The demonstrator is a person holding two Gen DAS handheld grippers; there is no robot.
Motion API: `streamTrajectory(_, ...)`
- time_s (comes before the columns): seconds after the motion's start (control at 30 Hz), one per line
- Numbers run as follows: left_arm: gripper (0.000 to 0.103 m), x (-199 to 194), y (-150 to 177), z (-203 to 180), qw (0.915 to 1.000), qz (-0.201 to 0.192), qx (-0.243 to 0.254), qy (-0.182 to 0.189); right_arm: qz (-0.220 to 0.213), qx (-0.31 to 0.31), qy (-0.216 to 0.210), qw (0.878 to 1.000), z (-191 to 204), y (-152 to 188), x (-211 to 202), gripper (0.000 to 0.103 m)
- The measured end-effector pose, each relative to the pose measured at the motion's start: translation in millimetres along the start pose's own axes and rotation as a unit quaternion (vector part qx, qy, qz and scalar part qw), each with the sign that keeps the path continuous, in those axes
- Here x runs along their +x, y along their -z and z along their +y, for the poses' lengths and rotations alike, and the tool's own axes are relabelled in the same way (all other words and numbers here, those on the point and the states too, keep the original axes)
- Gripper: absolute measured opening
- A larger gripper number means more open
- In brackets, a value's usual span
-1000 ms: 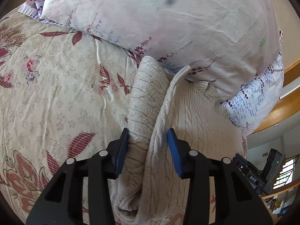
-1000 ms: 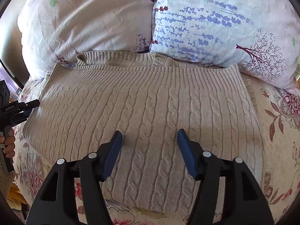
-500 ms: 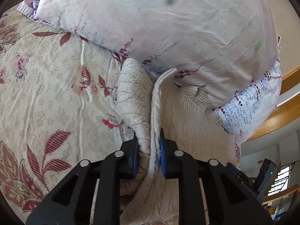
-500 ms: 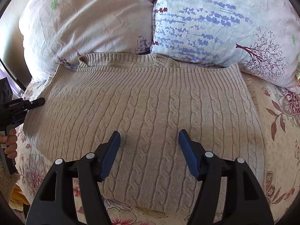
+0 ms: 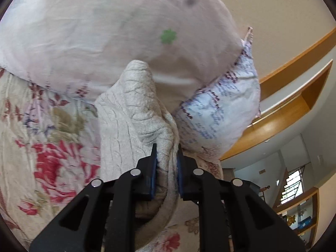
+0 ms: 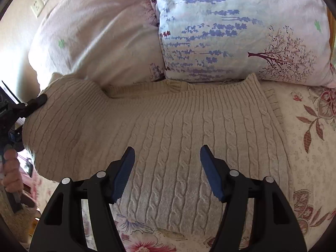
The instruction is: Fold small clothes
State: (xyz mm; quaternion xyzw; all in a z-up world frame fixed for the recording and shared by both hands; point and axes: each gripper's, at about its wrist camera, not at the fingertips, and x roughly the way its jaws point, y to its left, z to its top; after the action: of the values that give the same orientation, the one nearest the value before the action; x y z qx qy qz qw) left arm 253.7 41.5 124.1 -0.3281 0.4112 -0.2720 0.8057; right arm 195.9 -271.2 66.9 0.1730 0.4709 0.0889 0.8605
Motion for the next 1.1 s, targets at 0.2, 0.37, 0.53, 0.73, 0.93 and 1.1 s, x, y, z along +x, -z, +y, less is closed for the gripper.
streamTrajectory(0.2,0.015,69.8,30.7,-28.1,0.9978,0.060,0.002,0.030,0.011,0.071,-0.097,0.993,-31.1,-1.7,-10.5,0.066)
streamTrajectory(0.37,0.015,120.9,59.0,-26.9,0.9946,0.104,0.002,0.003,0.040,0.142,-0.178,0.973,-54.6,-1.1,-6.2,0.069)
streamTrajectory(0.53,0.025,120.9,70.0,-21.9,0.9923,0.119,-0.016,0.032,0.088,0.225,-0.241,0.940,-72.3,-0.6,10.3,0.073)
streamTrajectory(0.73,0.053,68.0,60.7,-13.0,0.9981,0.062,0.007,-0.003,0.121,0.218,-0.249,0.936,-60.4,-5.1,23.3,0.072)
streamTrajectory(0.93,0.056,39.8,57.6,25.5,0.9890,0.036,0.024,-0.142,0.125,0.235,-0.222,0.938,-60.6,0.2,30.4,0.060)
streamTrajectory(1.1,0.059,45.8,65.3,45.9,0.9868,0.059,0.006,-0.151,0.130,0.232,-0.222,0.938,-57.1,3.5,32.5,0.039)
